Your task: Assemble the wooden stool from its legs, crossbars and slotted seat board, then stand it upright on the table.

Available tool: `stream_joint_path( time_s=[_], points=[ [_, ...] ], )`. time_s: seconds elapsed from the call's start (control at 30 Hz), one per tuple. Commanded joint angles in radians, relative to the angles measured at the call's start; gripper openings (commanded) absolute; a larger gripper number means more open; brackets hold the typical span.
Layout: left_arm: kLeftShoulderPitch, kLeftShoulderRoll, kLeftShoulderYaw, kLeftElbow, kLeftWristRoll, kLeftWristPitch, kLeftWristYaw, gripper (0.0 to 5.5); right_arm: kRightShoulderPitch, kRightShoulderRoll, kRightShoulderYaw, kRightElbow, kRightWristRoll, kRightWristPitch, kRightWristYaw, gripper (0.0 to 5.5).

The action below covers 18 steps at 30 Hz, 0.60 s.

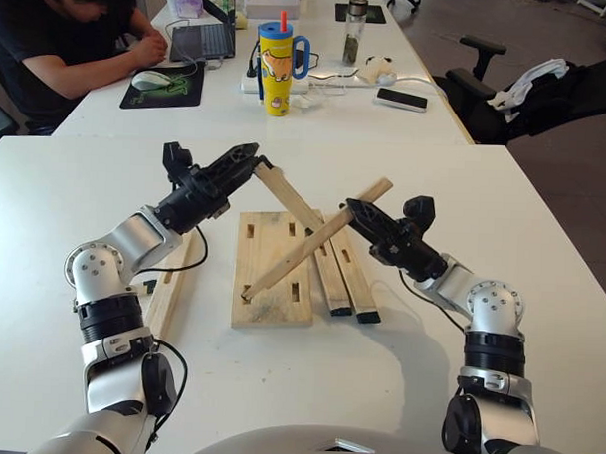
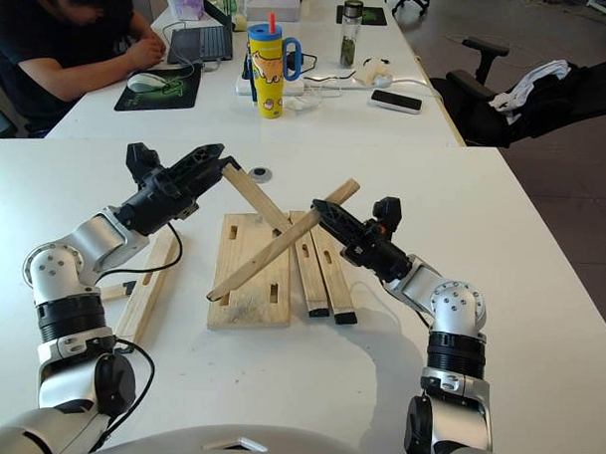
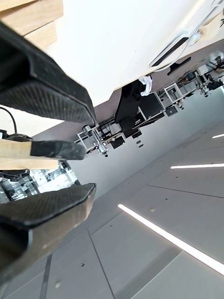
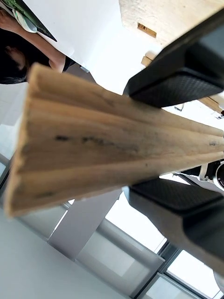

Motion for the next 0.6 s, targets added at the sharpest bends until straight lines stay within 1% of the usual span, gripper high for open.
stream_joint_path(
  time_s=[0.03, 0.07, 0.13, 0.23, 0.3, 0.4, 0.47, 0.53, 0.6],
  points=[
    [-0.042, 0.088, 0.014, 0.072, 0.121, -0.121, -0.058, 3.09, 0.031, -0.060, 0.004, -0.027, 0.013, 0.042, 0.055, 2.08],
    [-0.036, 0.115, -0.001, 0.071, 0.157, -0.138, -0.098, 3.27, 0.040, -0.082, 0.004, -0.039, 0.006, 0.045, 0.073, 2.08],
    [0.010, 0.175, -0.080, 0.005, 0.259, -0.172, -0.215, 3.49, 0.042, -0.135, -0.020, -0.049, 0.005, 0.043, 0.107, 2.08],
    [0.122, 0.246, -0.199, -0.135, 0.359, -0.196, -0.374, 3.49, 0.015, -0.234, -0.078, -0.037, 0.012, 0.028, 0.153, 2.08],
    [0.210, 0.314, -0.303, -0.246, 0.450, -0.244, -0.499, 3.49, -0.021, -0.307, -0.141, 0.001, 0.031, 0.026, 0.176, 2.08],
    [0.296, 0.408, -0.420, -0.414, 0.584, -0.368, -0.668, 3.49, -0.078, -0.417, -0.215, 0.097, 0.022, 0.002, 0.231, 2.07],
    [0.291, 0.440, -0.504, -0.474, 0.676, -0.465, -0.770, 3.49, -0.077, -0.476, -0.241, 0.144, -0.010, -0.025, 0.280, 2.07],
    [0.282, 0.476, -0.612, -0.497, 0.820, -0.615, -0.869, 3.49, -0.088, -0.506, -0.251, 0.197, -0.035, -0.052, 0.303, 2.07],
    [0.277, 0.494, -0.693, -0.483, 0.950, -0.768, -0.938, 3.49, -0.106, -0.513, -0.247, 0.228, -0.049, -0.071, 0.320, 2.07]
  ],
)
